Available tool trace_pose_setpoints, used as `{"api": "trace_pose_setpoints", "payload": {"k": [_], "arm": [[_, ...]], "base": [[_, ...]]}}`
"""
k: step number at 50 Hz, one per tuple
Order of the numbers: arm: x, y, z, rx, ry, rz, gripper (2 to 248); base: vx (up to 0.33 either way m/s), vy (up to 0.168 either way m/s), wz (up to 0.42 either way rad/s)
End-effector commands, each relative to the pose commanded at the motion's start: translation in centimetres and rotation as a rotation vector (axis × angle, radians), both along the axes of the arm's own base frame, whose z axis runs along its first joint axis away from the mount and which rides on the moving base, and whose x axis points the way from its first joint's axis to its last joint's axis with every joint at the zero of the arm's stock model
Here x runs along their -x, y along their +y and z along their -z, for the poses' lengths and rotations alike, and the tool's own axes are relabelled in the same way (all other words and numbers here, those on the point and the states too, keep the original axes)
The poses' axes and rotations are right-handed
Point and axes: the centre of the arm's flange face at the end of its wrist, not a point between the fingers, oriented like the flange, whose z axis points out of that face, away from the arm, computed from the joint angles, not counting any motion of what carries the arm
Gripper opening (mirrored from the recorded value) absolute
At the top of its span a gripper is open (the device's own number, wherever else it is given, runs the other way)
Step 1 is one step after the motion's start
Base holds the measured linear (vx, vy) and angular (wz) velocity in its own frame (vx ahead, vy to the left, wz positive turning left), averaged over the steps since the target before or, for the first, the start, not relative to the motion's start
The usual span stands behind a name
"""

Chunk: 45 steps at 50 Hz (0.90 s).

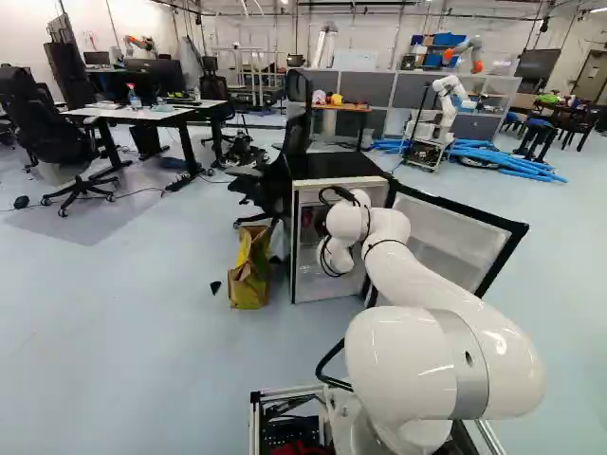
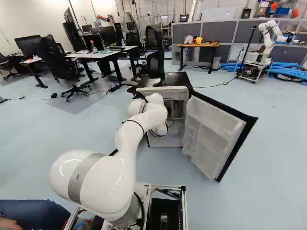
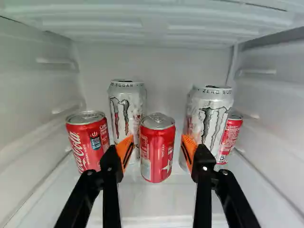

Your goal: Grab a drink from the fridge

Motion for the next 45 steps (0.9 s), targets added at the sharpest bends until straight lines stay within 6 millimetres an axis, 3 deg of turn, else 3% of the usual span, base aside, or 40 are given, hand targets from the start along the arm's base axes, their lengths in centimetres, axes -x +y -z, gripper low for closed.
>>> {"api": "trace_pose_setpoints", "payload": {"k": [29, 30, 34, 35, 45], "arm": [[-0.25, 0.00, 0.16, 0.002, -0.009, -0.001, 156], [-0.25, 0.00, 0.16, 0.002, -0.009, -0.001, 136], [-0.25, 0.00, 0.16, 0.002, -0.009, -0.001, 136], [-0.25, 0.00, 0.16, 0.002, -0.009, -0.001, 101], [-0.25, 0.00, 0.16, 0.002, -0.009, -0.001, 92]], "base": [[0.000, 0.000, 0.000], [0.000, 0.000, 0.000], [0.000, 0.000, 0.000], [0.000, 0.000, 0.000], [0.000, 0.000, 0.000]]}}
